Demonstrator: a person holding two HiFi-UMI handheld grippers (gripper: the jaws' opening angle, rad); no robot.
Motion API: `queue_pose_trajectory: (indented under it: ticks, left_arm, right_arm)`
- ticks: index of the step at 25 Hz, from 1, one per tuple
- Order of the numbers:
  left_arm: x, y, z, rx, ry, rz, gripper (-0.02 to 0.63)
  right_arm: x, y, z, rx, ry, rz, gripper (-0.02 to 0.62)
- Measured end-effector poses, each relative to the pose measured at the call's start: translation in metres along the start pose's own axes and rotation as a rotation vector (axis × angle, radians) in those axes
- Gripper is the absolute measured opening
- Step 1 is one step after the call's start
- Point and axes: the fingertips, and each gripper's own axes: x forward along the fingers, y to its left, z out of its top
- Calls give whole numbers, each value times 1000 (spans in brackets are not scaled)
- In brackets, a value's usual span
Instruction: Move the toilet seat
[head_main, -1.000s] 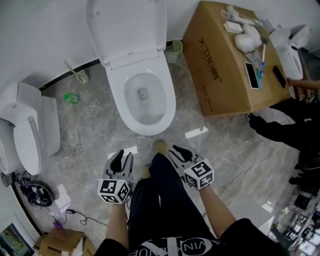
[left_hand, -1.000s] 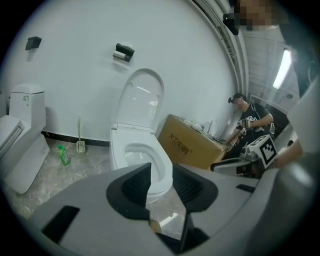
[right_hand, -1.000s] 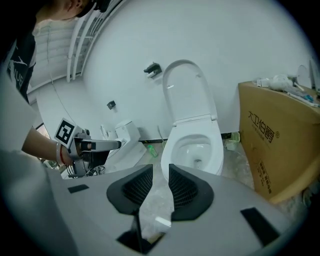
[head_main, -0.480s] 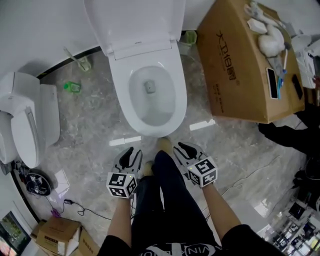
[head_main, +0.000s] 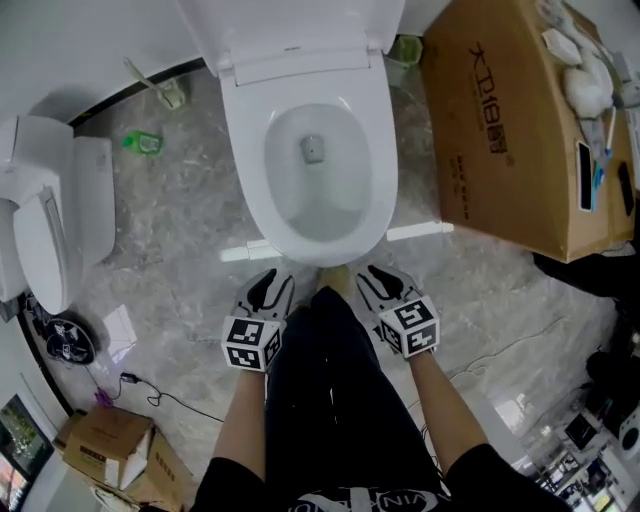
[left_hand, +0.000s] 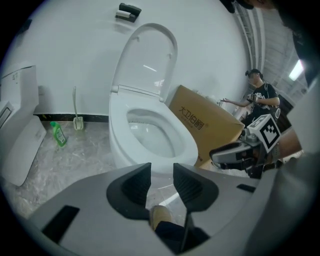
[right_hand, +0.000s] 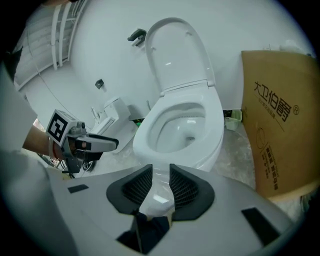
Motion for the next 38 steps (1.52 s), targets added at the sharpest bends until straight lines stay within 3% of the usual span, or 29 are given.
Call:
queue_pose_trajectory:
  ticks: [4,9,18,22,27,32,38]
  left_arm:
    - [18,17,-8,45,36,26,149]
    - [37,35,-19,196,134,75,161]
    - [50,48,-24,214,164,67,169]
    - [53,52,-28,231,205,59,156]
    - [58,50,-26,307,225,15,147]
    - [58,45,-29,310,258,-10,104]
    - [44,39,-13,305,233,-17,98]
  right_arm:
    - [18,-16,-11,-68,62,-25,106]
    - [34,-32,-22,-148,134,-55,97]
    - [50,-46,-26,-187,182,-96,92]
    - [48,-47,-26,-172,166,-89,91]
    - [49,-48,-25,-140,149,-79,89]
    - [48,-45,-24,-108,117,-94,77]
    - [34,-36,-9,-66,42,-124,64]
